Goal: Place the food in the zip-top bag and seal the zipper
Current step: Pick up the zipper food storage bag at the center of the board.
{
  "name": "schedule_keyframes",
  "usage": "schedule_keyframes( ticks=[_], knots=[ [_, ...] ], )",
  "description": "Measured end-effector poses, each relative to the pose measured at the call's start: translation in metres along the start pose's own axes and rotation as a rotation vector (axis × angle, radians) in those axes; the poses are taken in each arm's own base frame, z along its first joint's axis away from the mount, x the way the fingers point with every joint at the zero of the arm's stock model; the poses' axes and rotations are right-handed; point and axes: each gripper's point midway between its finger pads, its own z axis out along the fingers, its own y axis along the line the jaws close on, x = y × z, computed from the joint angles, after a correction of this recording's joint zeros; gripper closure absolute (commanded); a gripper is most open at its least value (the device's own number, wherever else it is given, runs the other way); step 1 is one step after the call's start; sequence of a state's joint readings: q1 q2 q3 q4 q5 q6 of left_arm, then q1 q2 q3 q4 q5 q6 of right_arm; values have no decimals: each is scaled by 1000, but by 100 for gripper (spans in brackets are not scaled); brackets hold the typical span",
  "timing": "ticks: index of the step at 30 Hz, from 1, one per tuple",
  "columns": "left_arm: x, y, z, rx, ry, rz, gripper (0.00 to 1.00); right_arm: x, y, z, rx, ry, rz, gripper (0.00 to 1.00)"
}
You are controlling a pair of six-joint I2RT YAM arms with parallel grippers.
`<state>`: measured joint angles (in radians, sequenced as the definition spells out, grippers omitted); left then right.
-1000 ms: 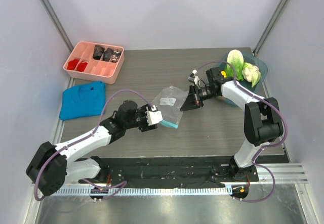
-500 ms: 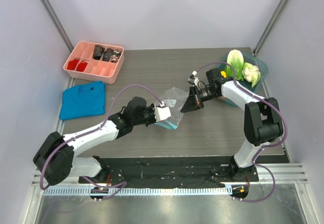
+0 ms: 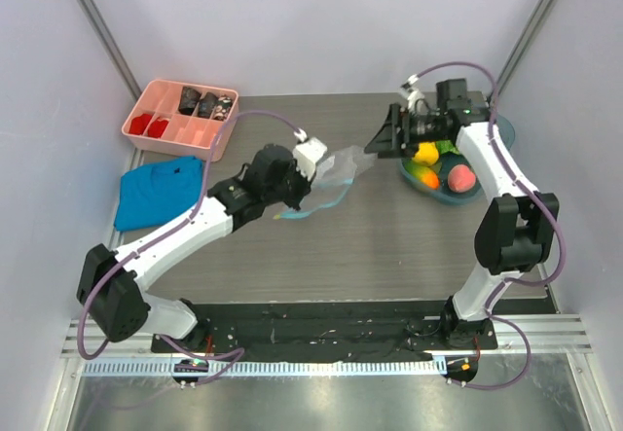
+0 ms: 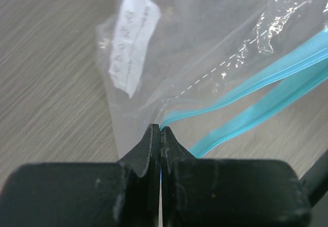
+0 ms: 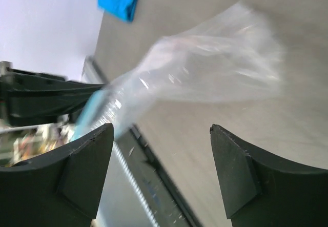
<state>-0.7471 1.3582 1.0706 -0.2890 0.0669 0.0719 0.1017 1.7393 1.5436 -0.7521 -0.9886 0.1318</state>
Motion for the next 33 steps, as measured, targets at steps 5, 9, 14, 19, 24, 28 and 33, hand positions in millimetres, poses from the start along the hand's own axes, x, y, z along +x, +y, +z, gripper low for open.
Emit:
schedule_keyframes(
  ticks=[5, 9, 14, 19, 24, 28, 33],
  knots=[
    [-37, 34, -18, -216, 15, -295, 100, -26, -10, -26, 87, -106, -25, 19],
    [-58, 44, -34, -306, 2, -473, 100, -10, 17, -22, 81, -120, -49, 13],
    [-61, 39, -41, -315, 22, -612, 100, 9, 69, -11, 38, -165, -164, 9],
    [-58, 34, -33, -290, 50, -738, 100, 7, 106, 3, 22, -222, -243, 9],
    [-59, 46, -25, -258, 50, -906, 100, 13, 100, 24, 103, -254, -201, 10],
    [-67, 71, -25, -254, -4, -1063, 100, 31, 76, 37, 186, -287, -103, 12],
    [-76, 74, -18, -221, -64, -1156, 100, 25, 72, 49, 223, -364, -30, 17]
  ],
)
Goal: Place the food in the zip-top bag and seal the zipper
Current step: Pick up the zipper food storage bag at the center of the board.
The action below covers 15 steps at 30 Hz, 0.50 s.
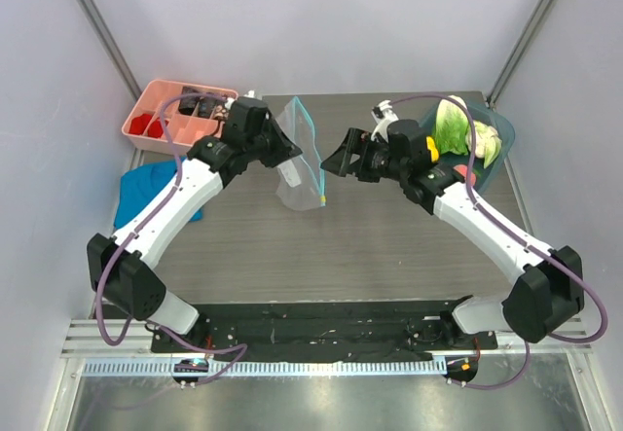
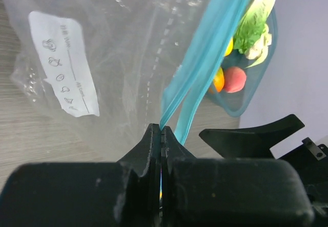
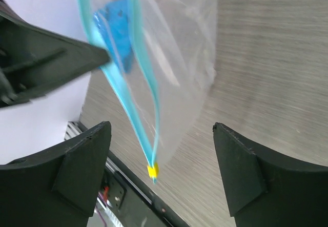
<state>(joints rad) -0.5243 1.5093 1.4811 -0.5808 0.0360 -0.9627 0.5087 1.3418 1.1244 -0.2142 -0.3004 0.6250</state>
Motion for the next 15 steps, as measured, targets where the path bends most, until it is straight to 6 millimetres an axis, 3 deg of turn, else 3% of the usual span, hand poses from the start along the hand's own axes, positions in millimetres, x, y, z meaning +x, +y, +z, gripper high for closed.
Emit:
schedule_keyframes(
  ticks=[6, 15],
  knots=[
    [7, 4, 4, 15, -6, -87, 100, -8, 13, 19, -25, -43, 46, 30],
    [-10, 3, -4, 69, -53, -229, 100, 2, 2, 32, 11, -29, 44, 41]
  ],
)
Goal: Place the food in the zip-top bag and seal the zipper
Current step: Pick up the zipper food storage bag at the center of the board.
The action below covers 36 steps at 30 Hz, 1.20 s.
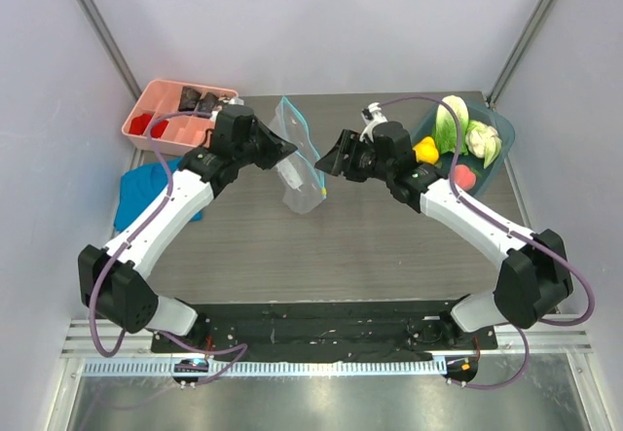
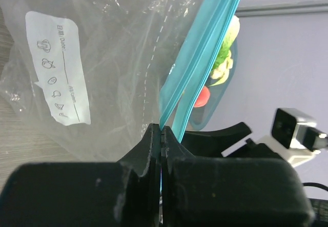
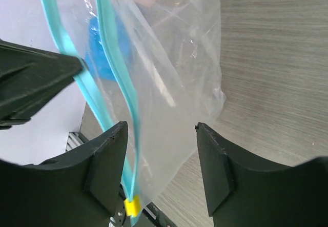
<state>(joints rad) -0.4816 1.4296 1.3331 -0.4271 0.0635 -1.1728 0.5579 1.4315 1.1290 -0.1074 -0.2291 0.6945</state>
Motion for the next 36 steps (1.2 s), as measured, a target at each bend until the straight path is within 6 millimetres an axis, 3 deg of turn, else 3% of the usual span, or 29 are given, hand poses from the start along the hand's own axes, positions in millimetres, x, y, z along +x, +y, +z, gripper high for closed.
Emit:
schedule_keyframes(
  ticks=[1, 3, 6, 7, 8, 10, 12, 15, 17, 19, 21, 24, 25, 28, 30, 34, 36],
  knots=[
    [0, 0, -1, 6, -1, -13, 100, 3, -2, 1, 3, 7, 1, 47],
    [0, 2, -3, 16, -1, -46, 100, 11, -5, 2, 9, 22, 4, 51],
    [1, 5, -6, 21, 6, -83, 100, 20, -9, 3, 9, 47, 13, 76],
    [3, 7, -7, 22, 9, -89, 100, 22, -10, 3, 9, 53, 13, 91],
    [4, 8, -8, 24, 13, -93, 100, 25, -12, 3, 12, 60, 18, 99],
    [7, 11, -12, 35, 21, -88, 87, 27, -15, 5, 12, 68, -7, 99],
    [11, 13, -18, 50, 31, -64, 63, 27, -16, 4, 11, 72, -52, 99],
    [13, 20, -35, 85, 63, 40, 51, 18, -10, 0, -9, 82, -206, 99],
    [5, 29, -50, 86, 69, 141, 41, 7, -1, -4, -46, 68, -344, 99],
    [-7, 33, -65, 107, 59, 223, 24, -2, 9, -13, -97, 50, -516, 99],
    [-22, 33, -83, 139, 37, 328, 18, -3, 13, -25, -137, 51, -671, 99],
    [-43, 20, -112, 195, -27, 510, 16, 2, 16, -44, -203, 77, -911, 99],
    [-47, 7, -125, 232, -46, 610, 16, 4, 16, -51, -226, 92, -994, 99],
    [-51, -31, -156, 346, -73, 831, 16, 14, 11, -65, -293, 152, -1238, 99],
    [-47, -47, -169, 412, -49, 943, 21, 18, 9, -69, -336, 183, -1362, 99],
    [-14, -58, -167, 514, 91, 1135, 27, 27, 5, -76, -430, 223, -1565, 99],
    [20, -48, -153, 543, 205, 1209, 29, 32, 4, -77, -470, 235, -1640, 99]
  ],
)
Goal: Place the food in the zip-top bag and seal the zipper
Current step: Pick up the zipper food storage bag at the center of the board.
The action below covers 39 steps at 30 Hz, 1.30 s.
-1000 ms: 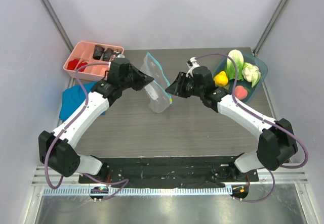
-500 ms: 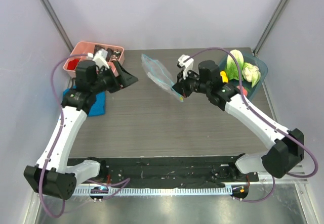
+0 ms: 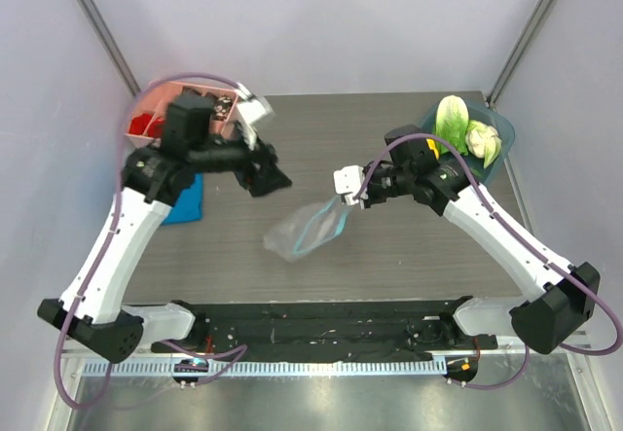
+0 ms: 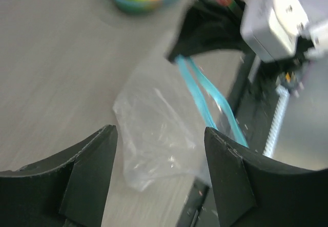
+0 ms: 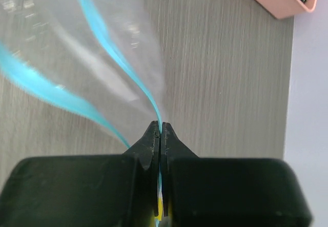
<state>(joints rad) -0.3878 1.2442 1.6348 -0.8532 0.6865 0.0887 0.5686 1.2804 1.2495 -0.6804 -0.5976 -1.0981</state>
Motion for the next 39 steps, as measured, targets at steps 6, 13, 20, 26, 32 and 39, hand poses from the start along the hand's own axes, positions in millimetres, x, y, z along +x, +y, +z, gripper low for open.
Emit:
schedule_keyframes(
  ticks=[6, 13, 20, 26, 32, 39],
  knots=[
    [65, -55, 40, 168, 198, 80, 30, -3, 7, 3, -48, -16, -135, 99],
    [85, -60, 62, 156, 220, -2, 30, -12, 15, 5, -78, -43, -201, 99],
    [93, -66, 83, 160, 220, -169, 30, -18, 21, 8, -96, -61, -238, 99],
    [108, -75, 95, 167, 262, -271, 30, -19, 21, 8, -98, -64, -241, 99],
    [114, -75, 104, 125, 281, -317, 31, -21, 23, 9, -103, -69, -243, 99],
    [124, -69, 115, 63, 311, -342, 74, -20, 25, 11, -110, -69, -229, 99]
  ],
)
